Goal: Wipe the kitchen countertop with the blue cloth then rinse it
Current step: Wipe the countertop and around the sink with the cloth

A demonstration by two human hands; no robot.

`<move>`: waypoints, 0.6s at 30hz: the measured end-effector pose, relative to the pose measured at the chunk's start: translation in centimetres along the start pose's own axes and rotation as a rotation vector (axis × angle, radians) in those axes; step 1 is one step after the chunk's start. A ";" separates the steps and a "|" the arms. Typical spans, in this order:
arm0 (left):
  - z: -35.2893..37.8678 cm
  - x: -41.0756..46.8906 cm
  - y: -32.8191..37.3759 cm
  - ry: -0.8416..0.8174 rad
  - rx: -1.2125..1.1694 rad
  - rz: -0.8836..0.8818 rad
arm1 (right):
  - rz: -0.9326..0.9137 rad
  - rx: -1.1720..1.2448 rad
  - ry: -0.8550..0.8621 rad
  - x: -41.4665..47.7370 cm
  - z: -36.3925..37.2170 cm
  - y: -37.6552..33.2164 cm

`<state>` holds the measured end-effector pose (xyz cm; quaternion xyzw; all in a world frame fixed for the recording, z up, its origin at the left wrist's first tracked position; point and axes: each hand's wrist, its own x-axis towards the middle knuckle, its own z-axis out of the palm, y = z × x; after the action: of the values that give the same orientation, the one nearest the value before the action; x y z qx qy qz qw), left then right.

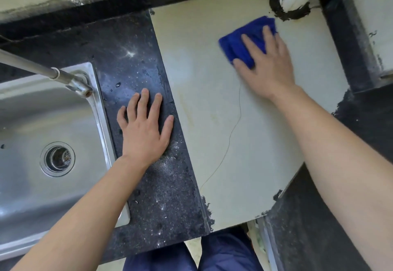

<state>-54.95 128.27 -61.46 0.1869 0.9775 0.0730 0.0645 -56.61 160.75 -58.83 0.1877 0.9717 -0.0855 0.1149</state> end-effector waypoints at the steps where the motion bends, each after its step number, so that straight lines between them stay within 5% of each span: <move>1: 0.0 0.0 0.0 -0.001 0.000 0.000 | 0.072 0.003 -0.007 0.6 -0.4 0.9; 6: 0.1 0.1 -0.2 -0.008 0.019 0.012 | 0.251 0.066 0.014 6.4 -0.8 -3.6; 12: 0.0 0.1 -0.1 -0.029 0.020 0.001 | -0.138 0.016 0.079 1.7 2.9 -12.3; 18: -0.6 0.0 0.2 -0.089 -0.014 -0.019 | -0.389 0.032 0.108 -11.6 6.2 -5.8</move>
<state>-55.04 128.36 -60.80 0.1802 0.9749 0.0707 0.1098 -47.16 150.19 -61.13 0.0026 0.9929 -0.1115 0.0409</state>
